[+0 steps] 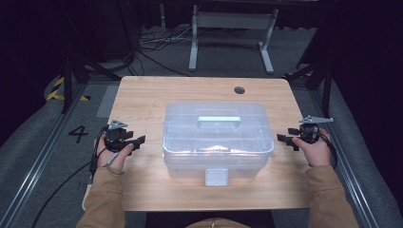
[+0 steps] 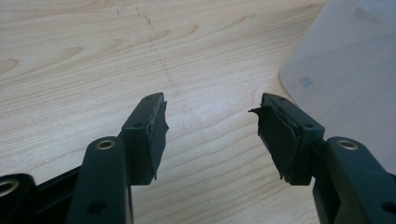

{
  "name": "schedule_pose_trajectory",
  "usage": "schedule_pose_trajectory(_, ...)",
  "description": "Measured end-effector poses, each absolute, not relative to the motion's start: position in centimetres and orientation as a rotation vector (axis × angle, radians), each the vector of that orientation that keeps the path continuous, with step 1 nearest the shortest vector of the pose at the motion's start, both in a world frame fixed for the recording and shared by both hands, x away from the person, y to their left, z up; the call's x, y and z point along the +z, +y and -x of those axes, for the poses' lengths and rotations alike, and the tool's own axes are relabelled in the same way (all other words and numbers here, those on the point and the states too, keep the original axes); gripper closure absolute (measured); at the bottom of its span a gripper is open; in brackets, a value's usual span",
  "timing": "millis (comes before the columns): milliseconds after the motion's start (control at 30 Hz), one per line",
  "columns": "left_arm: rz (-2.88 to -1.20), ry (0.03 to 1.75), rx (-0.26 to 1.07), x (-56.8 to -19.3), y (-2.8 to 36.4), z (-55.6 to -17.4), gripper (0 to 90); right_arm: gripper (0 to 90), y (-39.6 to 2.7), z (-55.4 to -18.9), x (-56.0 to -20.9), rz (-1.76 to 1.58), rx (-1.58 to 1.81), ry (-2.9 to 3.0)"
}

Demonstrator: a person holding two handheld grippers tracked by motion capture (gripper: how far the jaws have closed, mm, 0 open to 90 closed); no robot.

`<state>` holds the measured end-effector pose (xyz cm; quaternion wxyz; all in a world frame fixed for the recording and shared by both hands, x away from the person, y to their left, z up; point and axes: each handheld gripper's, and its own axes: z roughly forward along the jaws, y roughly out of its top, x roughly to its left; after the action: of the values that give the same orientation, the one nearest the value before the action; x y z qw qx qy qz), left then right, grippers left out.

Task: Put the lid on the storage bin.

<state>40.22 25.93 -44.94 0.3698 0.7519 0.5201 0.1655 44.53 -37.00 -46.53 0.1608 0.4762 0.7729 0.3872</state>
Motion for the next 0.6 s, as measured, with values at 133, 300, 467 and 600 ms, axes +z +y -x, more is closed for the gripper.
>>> schedule_pose_trajectory(133, -1.945, 1.339, 0.416, -45.4, 25.9, -40.3, 42.7, 32.2, -37.1, -44.7, -47.0, -1.37, 1.099, 2.21)
schedule_pose_trajectory(300, -1.965, 1.337, 0.423, -45.9, 25.8, -40.5, 42.7, 32.2, -37.2, -44.8, -47.6, -1.363, 1.094, 2.207)
schedule_pose_trajectory(467, -1.982, 1.34, 0.431, -46.3, 25.8, -40.6, 42.8, 32.2, -37.2, -44.9, -48.0, -1.361, 1.087, 2.211)
schedule_pose_trajectory(600, -2.01, 1.332, 0.436, -46.6, 25.7, -40.7, 42.7, 32.2, -37.2, -45.0, -48.4, -1.348, 1.077, 2.215)
